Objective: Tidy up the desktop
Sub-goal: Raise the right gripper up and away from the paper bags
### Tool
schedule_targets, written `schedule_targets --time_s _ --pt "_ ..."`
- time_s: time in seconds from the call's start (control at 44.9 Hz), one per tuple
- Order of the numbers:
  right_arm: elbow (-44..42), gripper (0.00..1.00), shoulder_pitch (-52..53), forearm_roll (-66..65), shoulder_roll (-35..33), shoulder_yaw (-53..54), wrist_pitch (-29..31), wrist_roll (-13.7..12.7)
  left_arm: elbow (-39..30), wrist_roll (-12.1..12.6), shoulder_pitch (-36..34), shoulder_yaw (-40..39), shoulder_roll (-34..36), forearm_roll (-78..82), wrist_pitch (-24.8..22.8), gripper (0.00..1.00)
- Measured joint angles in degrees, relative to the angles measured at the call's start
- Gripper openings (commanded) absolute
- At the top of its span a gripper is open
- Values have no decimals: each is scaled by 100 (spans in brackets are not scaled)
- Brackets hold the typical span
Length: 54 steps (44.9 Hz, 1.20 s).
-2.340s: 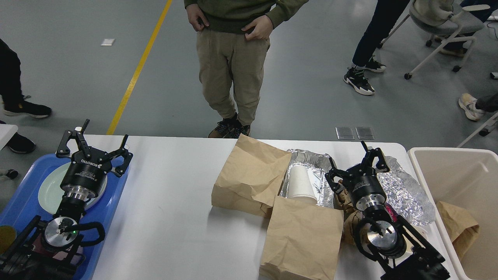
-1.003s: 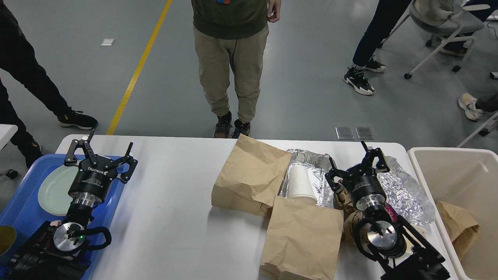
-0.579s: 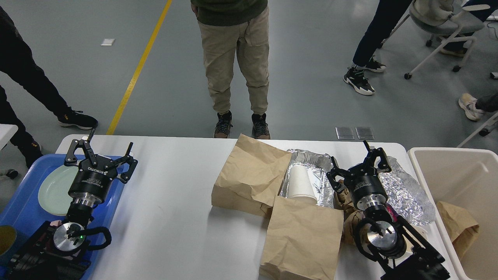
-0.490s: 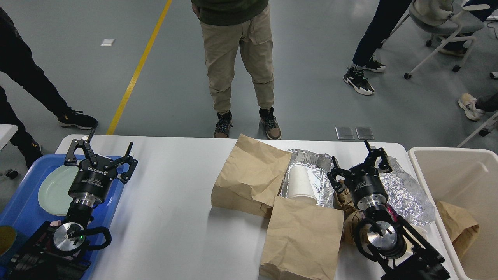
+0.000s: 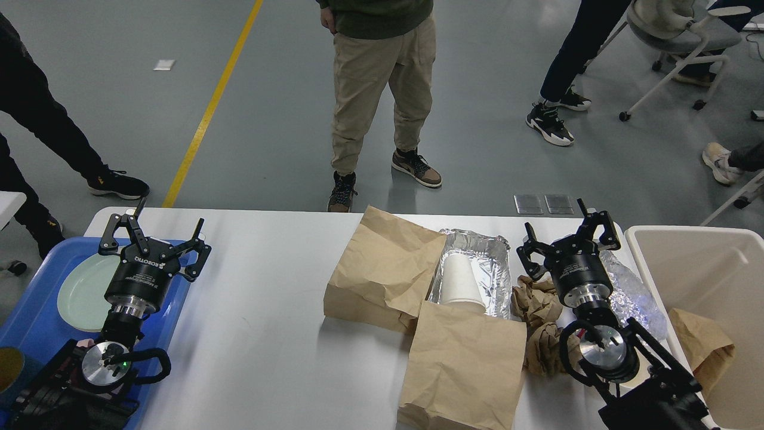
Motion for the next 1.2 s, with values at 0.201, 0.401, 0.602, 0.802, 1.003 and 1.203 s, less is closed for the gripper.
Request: schedule_targets --time_s 0.201,0.401,0.602,0.802,1.003,1.203 --pt "23 100 64 189 -64 9 -79 53 0 1 0 0 0 0 0 96" --pt "-13 100 68 196 -305 -6 -72 69 0 7 0 0 -2 0 0 96" --pt "-48 100 77 197 -354 -85 -61 31 0 7 0 0 -3 0 -9 96" --pt "-50 100 91 196 -356 -288 -53 3 0 14 1 0 -5 0 -10 96" --pt "-38 100 153 194 -369 -532 -52 3 0 14 1 0 -5 0 -11 96" --pt "-9 100 155 194 -545 -514 -58 17 0 14 1 0 -5 0 -11 96"
